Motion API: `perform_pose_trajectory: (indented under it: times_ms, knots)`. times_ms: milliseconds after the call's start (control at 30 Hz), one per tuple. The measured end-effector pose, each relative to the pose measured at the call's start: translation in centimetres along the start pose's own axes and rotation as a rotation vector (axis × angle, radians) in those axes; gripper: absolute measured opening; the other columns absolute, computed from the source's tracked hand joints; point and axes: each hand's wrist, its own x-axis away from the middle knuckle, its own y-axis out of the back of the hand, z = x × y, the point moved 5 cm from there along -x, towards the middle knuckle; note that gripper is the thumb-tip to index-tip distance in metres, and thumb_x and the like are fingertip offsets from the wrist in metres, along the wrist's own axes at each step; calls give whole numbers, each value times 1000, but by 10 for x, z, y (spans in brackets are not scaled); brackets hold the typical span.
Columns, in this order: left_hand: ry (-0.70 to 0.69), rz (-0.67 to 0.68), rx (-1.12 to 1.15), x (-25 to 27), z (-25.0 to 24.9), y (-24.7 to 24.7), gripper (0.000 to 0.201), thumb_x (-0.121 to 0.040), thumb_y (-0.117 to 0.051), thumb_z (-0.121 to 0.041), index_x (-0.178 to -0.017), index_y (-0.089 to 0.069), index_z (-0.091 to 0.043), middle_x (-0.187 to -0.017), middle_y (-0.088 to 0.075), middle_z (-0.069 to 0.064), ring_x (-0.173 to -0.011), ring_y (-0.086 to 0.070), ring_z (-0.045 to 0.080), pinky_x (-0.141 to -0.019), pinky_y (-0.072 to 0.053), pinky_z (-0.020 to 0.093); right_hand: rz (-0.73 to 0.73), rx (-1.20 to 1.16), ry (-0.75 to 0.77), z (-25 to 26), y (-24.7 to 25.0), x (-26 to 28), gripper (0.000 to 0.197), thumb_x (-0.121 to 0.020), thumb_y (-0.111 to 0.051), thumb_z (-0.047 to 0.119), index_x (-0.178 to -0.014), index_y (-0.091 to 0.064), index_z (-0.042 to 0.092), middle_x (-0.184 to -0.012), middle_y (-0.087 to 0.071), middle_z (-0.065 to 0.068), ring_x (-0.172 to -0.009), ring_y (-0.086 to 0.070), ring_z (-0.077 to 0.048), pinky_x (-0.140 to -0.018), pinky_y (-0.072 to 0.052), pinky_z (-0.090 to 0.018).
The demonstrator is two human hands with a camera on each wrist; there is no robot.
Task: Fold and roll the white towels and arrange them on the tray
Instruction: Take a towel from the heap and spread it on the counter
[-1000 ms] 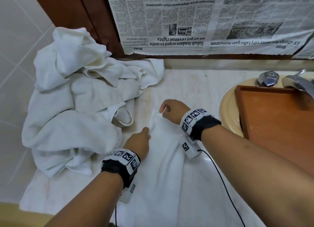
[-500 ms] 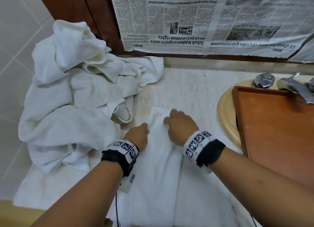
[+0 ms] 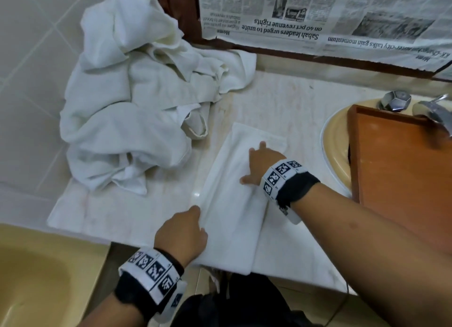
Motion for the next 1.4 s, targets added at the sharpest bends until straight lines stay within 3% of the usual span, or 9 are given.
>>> perform_pose_trajectory:
  times_ms: [167,333,500,667,767,933,1000,1100,1400]
  knots:
    - [103,41,47,30,35,-8,25,-84,-55,-32,-71,-36,-24,-73,-48,-7,-67,-48,15,-56,-34,28,-17,-1,-30,6,1,-5,81,-83,-68,58,-142,-43,9,-160,-17,-24,-122,-56,-33,-90,-49,-38]
    - [135,30,312,44,66,-13,23,-75,-59,-12,-65,-38,-15,-65,-44,-2,-56,-39,11,-50,-28,21,-37,-19,-58,2,-8,-9,107,-81,-67,63,-157,-13,10,-164,-1,-21,-141,-37,-37,-107,-44,-47]
    - [157,-125,462,52,77,-24,28,-74,-47,6,-63,-33,-15,-61,-38,0,-53,-32,12,-48,-28,19,-32,-4,-25,-1,-10,0,104,-88,-60,62,-159,1,16,-164,9,-18,-147,-25,-35,-110,-38,-44]
    - [81,-128,-31,53,58,-19,14,-89,-43,-10,-82,-38,-21,-77,-43,-6,-73,-48,15,-58,-32,27,-11,-32,8,-1,-12,6,99,-89,-60,60,-158,5,33,-163,13,-16,-150,-13,-35,-112,-36,-50]
    - [-22,-220,-76,44,32,-2,16,-83,-53,-10,-93,-46,-20,-86,-37,-4,-80,-47,19,-61,-35,30,-8,-29,0,-1,-13,6,96,-89,-59,61,-157,4,37,-163,14,-14,-151,-10,-34,-112,-36,-51]
    - [-294,-177,-31,6,-9,-4,26,-82,-62,-9,-106,-65,-18,-101,-52,3,-85,-55,27,-64,-51,41,-78,7,31,-5,-2,-1,86,-87,-60,60,-156,-16,32,-158,-21,-13,-137,-40,-34,-101,-45,-45]
    - [-329,-98,-112,-8,-24,-10,40,-91,-60,-25,-130,-57,-21,-117,-51,5,-99,-55,29,-76,-51,42,-213,21,42,-7,9,-5,72,-89,-59,56,-149,-33,26,-142,-41,-10,-124,-49,-31,-98,-42,-42]
    - [-341,-62,-201,-27,-43,-9,60,-96,-55,-40,-150,-35,-24,-135,-41,3,-115,-47,27,-87,-45,37,-334,-70,48,-14,21,-20,64,-90,-60,50,-143,-39,21,-134,-44,-10,-118,-50,-30,-95,-42,-41]
    - [-331,-12,-258,-61,-61,2,74,-94,-54,-53,-155,-18,-32,-164,-2,-3,-142,-22,25,-107,-37,37,-188,-228,81,-36,53,-70,44,-90,-60,53,-123,-52,24,-121,-59,0,-115,-54,-27,-101,-31,-42]
